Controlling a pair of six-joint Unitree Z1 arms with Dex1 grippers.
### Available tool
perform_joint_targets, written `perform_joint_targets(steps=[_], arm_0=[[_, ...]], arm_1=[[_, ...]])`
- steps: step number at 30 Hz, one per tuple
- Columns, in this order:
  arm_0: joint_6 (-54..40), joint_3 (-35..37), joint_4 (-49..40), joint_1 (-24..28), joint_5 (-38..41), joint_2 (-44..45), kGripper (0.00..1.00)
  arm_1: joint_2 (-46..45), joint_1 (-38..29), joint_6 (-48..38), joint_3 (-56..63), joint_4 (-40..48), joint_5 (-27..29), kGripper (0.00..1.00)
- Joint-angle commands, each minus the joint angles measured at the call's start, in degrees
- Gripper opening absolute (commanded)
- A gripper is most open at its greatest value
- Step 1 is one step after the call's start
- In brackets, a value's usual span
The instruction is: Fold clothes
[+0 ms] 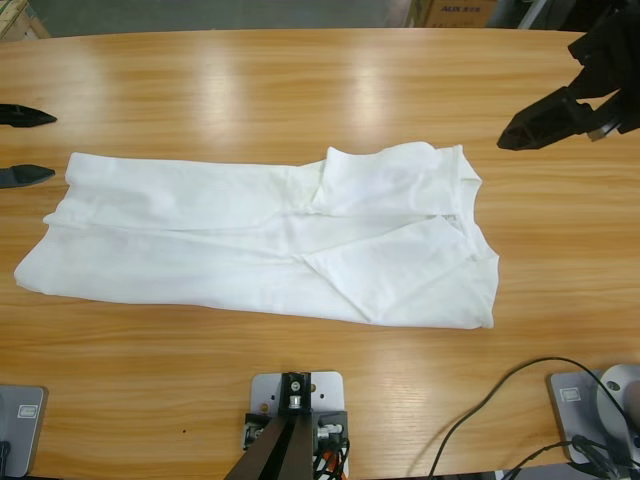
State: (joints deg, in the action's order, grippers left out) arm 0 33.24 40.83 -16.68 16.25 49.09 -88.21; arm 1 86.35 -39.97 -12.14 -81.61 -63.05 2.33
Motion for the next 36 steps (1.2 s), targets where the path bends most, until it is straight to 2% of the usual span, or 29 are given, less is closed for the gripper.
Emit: perform_joint_targets(steps=[1,3,6,8,12,15,17,21,22,29,36], arm_0=[[0.0,2.1,-6.1,3.6,11.9,-12.2,0.85],[-4.3,2.8,-7.4,1.6,11.9,-12.7,0.826],[-8.9,2.8,-7.5,-6.9,8.6,-9.9,0.828],[-12.0,3.8,-7.9,-10.5,5.4,-7.8,0.832],[-21.7,11.7,-18.3,-11.3,0.8,-8.6,0.838],[-23.5,14.6,-22.6,-13.8,-5.7,-10.7,0.839],[-23.5,15.1,-23.3,-11.1,-9.0,-10.8,0.839],[-23.5,18.2,-27.6,-0.1,-11.2,-14.2,0.836],[-23.5,19.5,-29.4,0.8,-11.6,-15.9,0.835],[-25.4,27.2,-39.8,2.5,-16.0,-26.3,0.83],[-26.4,30.0,-42.4,2.9,-16.9,-32.9,0.83]], arm_1=[[-2.7,1.5,-0.3,3.4,-0.3,-0.7,0.936],[-2.8,1.9,-0.2,3.4,-0.3,-0.7,0.936],[-3.0,2.1,-0.2,3.8,0.0,-0.8,0.936],[-3.0,2.1,-0.2,3.9,0.0,-0.9,0.936],[-3.0,2.1,-0.2,4.0,0.1,-1.0,0.936],[-3.0,2.1,-0.3,3.8,0.1,-1.2,0.936],[-3.2,2.1,-0.3,3.7,0.0,-1.2,0.936],[-3.4,2.2,-0.2,4.0,-0.1,-1.0,0.936],[-3.4,2.2,-0.2,4.1,-0.1,-1.0,0.936],[-4.7,3.8,0.3,4.3,-0.3,-1.1,0.936],[-6.1,4.9,0.8,4.5,-0.5,-1.2,0.936]])
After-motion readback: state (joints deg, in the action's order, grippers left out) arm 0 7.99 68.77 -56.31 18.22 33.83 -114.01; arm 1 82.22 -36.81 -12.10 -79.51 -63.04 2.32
